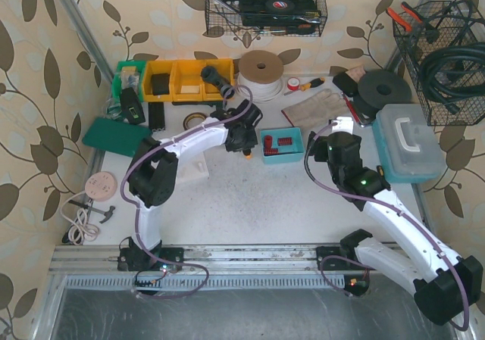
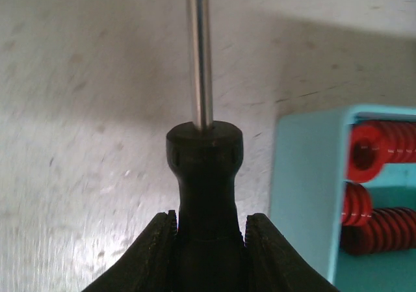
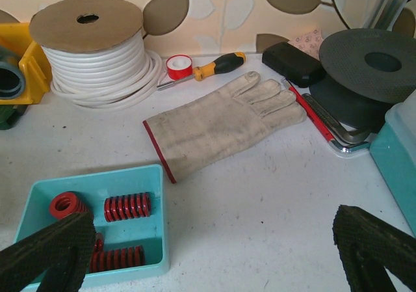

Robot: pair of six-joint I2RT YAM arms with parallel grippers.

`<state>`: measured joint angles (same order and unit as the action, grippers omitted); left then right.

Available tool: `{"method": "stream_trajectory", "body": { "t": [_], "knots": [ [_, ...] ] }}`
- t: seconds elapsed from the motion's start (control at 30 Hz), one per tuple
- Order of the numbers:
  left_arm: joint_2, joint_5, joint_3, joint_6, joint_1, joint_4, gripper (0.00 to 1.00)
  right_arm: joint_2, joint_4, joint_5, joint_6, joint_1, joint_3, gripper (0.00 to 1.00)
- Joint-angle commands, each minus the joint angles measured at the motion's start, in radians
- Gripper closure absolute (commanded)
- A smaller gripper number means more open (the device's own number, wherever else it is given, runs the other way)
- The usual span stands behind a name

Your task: Install the large spring

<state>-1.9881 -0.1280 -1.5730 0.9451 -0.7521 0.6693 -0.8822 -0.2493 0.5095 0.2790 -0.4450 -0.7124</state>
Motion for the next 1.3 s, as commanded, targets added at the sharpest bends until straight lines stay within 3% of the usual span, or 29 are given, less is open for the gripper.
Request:
{"method": "stream_trajectory", "body": {
  "t": [0.0, 0.37, 0.73, 1.0, 1.1, 1.27],
  "knots": [
    [-0.022, 0.049, -0.051, -0.412, 0.042, -0.083, 1.00, 0.002, 0.016, 0.018, -0.004, -0.003, 0.011, 0.02],
    [-0.175, -0.002, -0.217, -0.748, 0.161, 0.018, 1.00, -0.001, 0.018, 0.025, 0.008, -0.003, 0.013, 0.02],
    [-0.290, 0.023, -0.318, -0.814, 0.229, 0.043, 0.97, -0.051, 0.019, 0.021, -0.011, -0.003, 0.000, 0.02],
    [-0.305, 0.004, -0.329, -0.810, 0.236, 0.040, 0.64, -0.056, 0.026, 0.022, -0.014, -0.003, -0.001, 0.02],
    [-0.292, 0.001, -0.325, -0.804, 0.235, 0.042, 0.43, -0.054, 0.031, 0.016, -0.012, -0.004, -0.001, 0.02],
    [-0.236, 0.001, -0.305, -0.789, 0.236, 0.028, 0.34, -0.067, 0.026, 0.003, -0.007, -0.003, -0.012, 0.02]
  ]
}}
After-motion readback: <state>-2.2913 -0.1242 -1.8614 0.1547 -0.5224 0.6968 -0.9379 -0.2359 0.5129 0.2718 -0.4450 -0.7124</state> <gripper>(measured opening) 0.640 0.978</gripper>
